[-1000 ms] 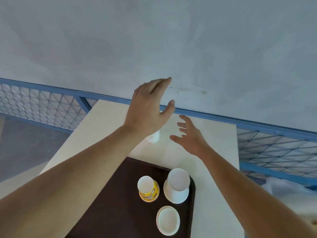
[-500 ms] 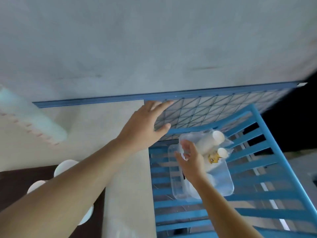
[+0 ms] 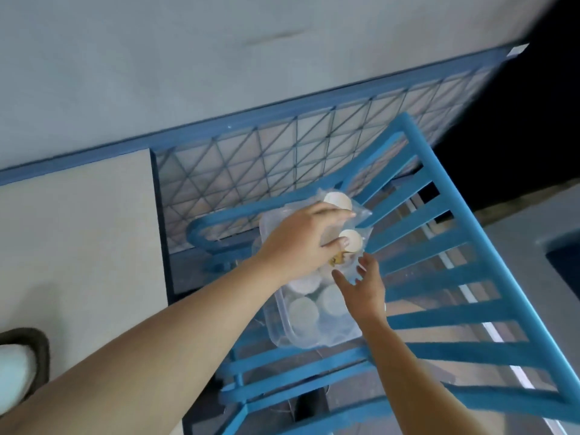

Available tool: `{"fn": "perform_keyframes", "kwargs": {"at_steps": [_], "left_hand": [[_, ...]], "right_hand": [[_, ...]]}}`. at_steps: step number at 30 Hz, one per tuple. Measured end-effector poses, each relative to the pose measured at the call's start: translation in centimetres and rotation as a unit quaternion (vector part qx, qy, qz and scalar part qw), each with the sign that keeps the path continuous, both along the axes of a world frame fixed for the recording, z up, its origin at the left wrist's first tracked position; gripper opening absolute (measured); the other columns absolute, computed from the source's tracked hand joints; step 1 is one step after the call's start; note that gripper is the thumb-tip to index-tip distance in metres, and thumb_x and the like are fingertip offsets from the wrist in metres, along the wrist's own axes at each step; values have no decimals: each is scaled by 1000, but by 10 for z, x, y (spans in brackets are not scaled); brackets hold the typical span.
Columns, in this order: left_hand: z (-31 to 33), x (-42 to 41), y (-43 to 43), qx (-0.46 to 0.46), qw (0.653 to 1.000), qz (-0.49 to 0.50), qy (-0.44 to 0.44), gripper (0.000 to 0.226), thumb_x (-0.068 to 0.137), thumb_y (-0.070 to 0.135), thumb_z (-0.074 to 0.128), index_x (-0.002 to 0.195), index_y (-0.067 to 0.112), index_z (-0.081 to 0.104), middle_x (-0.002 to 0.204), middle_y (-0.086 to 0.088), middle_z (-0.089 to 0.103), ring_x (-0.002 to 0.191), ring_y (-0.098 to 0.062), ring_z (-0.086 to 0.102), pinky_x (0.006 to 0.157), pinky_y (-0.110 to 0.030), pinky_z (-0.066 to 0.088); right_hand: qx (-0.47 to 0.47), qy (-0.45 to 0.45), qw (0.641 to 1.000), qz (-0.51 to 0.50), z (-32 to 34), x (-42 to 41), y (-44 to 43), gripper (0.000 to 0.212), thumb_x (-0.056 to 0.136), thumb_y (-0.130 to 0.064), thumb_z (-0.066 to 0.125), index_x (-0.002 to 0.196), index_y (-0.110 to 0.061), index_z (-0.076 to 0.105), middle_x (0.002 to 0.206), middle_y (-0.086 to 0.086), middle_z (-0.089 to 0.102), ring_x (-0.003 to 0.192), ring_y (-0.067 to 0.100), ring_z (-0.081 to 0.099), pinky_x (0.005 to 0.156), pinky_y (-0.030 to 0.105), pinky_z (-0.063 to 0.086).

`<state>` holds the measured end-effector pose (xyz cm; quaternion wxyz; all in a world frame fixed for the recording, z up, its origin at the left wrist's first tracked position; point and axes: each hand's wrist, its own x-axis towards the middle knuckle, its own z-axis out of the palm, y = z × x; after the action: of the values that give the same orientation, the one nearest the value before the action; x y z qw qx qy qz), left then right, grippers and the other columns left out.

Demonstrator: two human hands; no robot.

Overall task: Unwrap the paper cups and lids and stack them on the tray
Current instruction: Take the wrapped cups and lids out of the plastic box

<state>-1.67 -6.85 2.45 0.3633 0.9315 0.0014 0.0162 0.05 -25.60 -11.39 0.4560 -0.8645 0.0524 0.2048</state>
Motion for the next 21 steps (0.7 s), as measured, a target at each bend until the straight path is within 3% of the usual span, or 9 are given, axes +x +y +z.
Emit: {"fn": "perform_keyframes", "kwargs": {"at_steps": [2,6,10,13,15,17,19,21], "left_hand": [[-27,15,-12,-6,1000,-6,13,49,94,31,74,142,29,63,143,7,59,128,-12,55,102,-26,43],[-69,30,-25,8,999,-7,35,49,92,37,76,140,31,65,143,8,62,128,-15,56,106,-35,46],[-93,27,-24,10,1000,6,15,36,92,38,78,126,28,75,130,10,70,118,-14,62,103,-36,50],[-101,25,-18,-16,1000,23,2,34,91,37,79,124,25,78,129,12,71,116,-9,65,103,-29,51],[-101,24,-14,-47,999,16,-2,35,90,33,81,123,22,78,131,11,71,116,-5,66,103,-23,50],[-101,24,-10,-60,998,12,-6,36,88,31,83,123,21,78,132,9,70,116,-4,66,104,-24,51],[-101,23,-8,-41,999,15,-12,37,88,32,82,122,19,78,135,6,69,117,-8,66,105,-29,51],[-102,22,-6,-22,999,22,-24,36,87,33,82,120,17,79,133,4,68,116,-12,66,103,-34,53]], "right_hand": [[23,2,999,26,-22,7,0,86,81,-44,86,151,-33,38,147,-9,57,134,15,56,110,43,49],[44,8,997,55,-55,20,5,85,82,-39,87,151,-26,40,141,-8,61,128,13,59,108,38,50],[-2,-41,993,108,-74,29,14,75,77,-37,91,136,-13,52,120,-2,62,107,16,60,92,26,46],[19,-28,992,124,-84,34,19,76,72,-31,95,133,-16,52,107,-14,59,97,8,57,77,8,40],[21,2,992,125,-92,38,20,75,69,-30,97,130,-23,53,104,-19,63,96,9,61,71,3,40],[19,19,991,128,-100,40,19,72,68,-30,97,124,-30,52,103,-19,65,98,11,65,75,7,45],[17,12,992,128,-104,40,19,72,69,-32,96,126,-32,52,104,-16,67,97,12,65,81,18,52],[11,-4,992,125,-102,39,19,73,71,-34,95,130,-29,53,105,-14,66,93,11,63,77,14,48]]}}
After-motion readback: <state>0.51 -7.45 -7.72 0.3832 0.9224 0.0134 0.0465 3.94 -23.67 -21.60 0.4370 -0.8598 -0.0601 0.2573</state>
